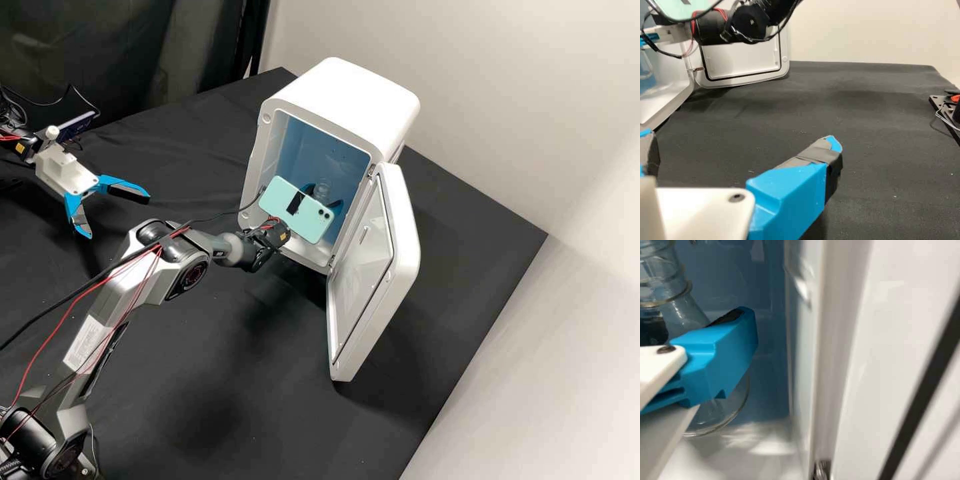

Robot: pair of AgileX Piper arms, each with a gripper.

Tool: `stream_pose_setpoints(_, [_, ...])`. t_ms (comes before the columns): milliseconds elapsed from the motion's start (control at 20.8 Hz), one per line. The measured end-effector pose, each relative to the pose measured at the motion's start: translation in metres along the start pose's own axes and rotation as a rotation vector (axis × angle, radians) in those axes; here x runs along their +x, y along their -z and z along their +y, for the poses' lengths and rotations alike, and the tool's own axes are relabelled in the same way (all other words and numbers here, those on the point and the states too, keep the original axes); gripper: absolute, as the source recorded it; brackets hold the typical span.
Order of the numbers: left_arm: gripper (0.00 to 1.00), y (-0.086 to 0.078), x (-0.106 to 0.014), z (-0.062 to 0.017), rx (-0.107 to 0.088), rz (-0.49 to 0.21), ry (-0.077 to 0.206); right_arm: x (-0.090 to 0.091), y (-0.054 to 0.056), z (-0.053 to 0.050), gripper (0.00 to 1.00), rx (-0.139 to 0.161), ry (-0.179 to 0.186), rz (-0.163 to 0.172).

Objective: Place the flask in the incubator

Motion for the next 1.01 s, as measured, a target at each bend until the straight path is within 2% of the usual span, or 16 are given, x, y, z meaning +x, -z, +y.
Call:
stream_pose_setpoints(48, [1.00, 0.000, 0.000, 0.0002, -0.002, 0.004, -0.002, 0.002, 0.005, 0.001, 0.00, -0.002, -0.006, 0.012])
stream_pose_setpoints(96, [1.00, 0.001, 0.000, -0.0001, -0.006, 0.008, -0.002, 0.004, 0.010, 0.003, 0.00, -0.019, -0.010, 0.023])
stream_pose_setpoints(192, [1.00, 0.004, 0.001, -0.0006, -0.012, 0.013, 0.001, 0.009, 0.017, 0.002, 0.00, -0.021, -0.016, 0.043])
stream_pose_setpoints(288, [1.00, 0.007, 0.003, -0.0006, -0.018, 0.020, 0.002, 0.013, 0.016, -0.004, 0.00, -0.020, -0.001, 0.037])
stream_pose_setpoints(384, [1.00, 0.007, 0.003, -0.0023, -0.020, 0.020, 0.008, 0.018, 0.013, -0.011, 0.00, -0.015, 0.026, 0.013])
stream_pose_setpoints(528, [1.00, 0.008, 0.004, -0.0028, -0.004, 0.020, 0.011, 0.026, 0.009, -0.017, 0.00, -0.042, 0.063, -0.027])
stream_pose_setpoints(672, [1.00, 0.009, 0.005, -0.0009, 0.002, 0.020, 0.005, 0.032, 0.012, -0.014, 0.00, -0.037, 0.041, -0.073])
stream_pose_setpoints(768, [1.00, 0.009, 0.005, -0.0018, -0.002, 0.020, 0.009, 0.035, 0.016, -0.010, 0.00, -0.031, 0.014, -0.083])
stream_pose_setpoints(864, [1.00, 0.010, 0.006, -0.0025, -0.005, 0.020, 0.012, 0.036, 0.018, -0.008, 0.00, -0.042, -0.003, -0.095])
stream_pose_setpoints(912, [1.00, 0.010, 0.006, -0.0029, -0.007, 0.020, 0.013, 0.037, 0.018, -0.009, 0.00, -0.059, -0.002, -0.096])
stream_pose_setpoints(1008, [1.00, 0.010, 0.006, -0.0029, -0.007, 0.020, 0.013, 0.038, 0.015, -0.012, 0.00, -0.067, 0.003, -0.101])
